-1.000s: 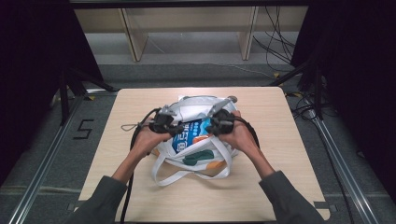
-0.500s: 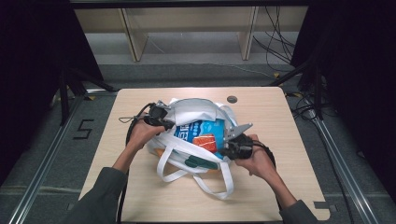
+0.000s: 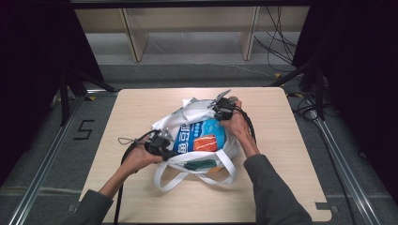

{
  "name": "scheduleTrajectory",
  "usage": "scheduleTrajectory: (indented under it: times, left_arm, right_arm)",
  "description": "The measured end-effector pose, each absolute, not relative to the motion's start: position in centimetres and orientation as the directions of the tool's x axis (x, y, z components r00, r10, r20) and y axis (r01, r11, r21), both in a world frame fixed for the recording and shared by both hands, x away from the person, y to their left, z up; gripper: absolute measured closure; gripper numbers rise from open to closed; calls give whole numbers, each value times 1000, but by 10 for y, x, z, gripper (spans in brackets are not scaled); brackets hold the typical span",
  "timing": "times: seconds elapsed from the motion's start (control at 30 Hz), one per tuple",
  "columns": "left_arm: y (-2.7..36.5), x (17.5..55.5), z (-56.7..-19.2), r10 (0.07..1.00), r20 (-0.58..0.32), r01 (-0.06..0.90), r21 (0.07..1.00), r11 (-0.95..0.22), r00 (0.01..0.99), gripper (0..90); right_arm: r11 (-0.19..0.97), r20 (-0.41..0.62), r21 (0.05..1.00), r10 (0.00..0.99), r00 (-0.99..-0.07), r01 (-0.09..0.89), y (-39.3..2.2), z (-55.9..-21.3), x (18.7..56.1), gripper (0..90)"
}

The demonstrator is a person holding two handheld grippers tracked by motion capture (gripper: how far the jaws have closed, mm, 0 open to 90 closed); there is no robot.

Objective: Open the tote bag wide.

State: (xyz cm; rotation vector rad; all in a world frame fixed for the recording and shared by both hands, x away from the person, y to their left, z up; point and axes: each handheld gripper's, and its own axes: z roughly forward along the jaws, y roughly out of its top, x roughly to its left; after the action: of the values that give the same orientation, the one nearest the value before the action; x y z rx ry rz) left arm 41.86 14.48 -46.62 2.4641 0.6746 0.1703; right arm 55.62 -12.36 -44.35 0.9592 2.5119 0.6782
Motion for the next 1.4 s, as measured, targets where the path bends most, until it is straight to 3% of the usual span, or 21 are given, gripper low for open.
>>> scheduleTrajectory:
  times: [0.17, 0.4, 0.47, 0.53, 0.6, 0.63, 0.7, 0.87, 1.07, 1.17, 1.33, 1.4]
  left_arm:
    - [144, 416, -456, 525, 9, 420, 589, -690, 851, 895]
    - [144, 455, -424, 629, -20, 464, 693, -552, 777, 863]
    - [143, 468, -424, 650, -17, 483, 684, -547, 760, 864]
    - [146, 478, -427, 671, -14, 513, 657, -553, 741, 869]
    - [157, 486, -433, 714, 62, 524, 636, -567, 698, 874]
    - [169, 493, -440, 738, 41, 553, 634, -541, 674, 895]
    - [181, 497, -447, 769, -87, 604, 678, -420, 633, 896]
    - [168, 493, -436, 748, -34, 570, 671, -474, 662, 871]
    - [170, 494, -400, 764, -1, 473, 786, -398, 645, 846]
    - [186, 512, -404, 823, 6, 519, 773, -365, 569, 873]
    - [194, 529, -441, 841, -62, 598, 731, -328, 538, 893]
    - [192, 528, -441, 836, -55, 596, 727, -341, 546, 892]
  right_arm:
    - [633, -144, 535, 720, -679, 559, -128, -446, 563, 900]
    - [639, -166, 649, 649, -742, 414, -127, -403, 515, 900]
    - [670, -179, 636, 611, -771, 384, -127, -401, 503, 900]
    - [670, -192, 636, 618, -762, 383, -130, -405, 495, 900]
    - [660, -193, 641, 633, -750, 392, -138, -409, 492, 900]
    - [658, -190, 632, 643, -742, 409, -145, -411, 490, 900]
    - [674, -214, 594, 658, -722, 439, -162, -421, 495, 900]
    - [617, -147, 613, 703, -696, 493, -180, -451, 505, 900]
    - [578, -141, 702, 685, -715, 416, -172, -412, 497, 900]
    - [565, -152, 705, 712, -686, 430, -175, -406, 508, 900]
    - [540, -93, 648, 757, -647, 537, -171, -448, 535, 900]
    - [563, -128, 632, 753, -645, 532, -166, -457, 539, 900]
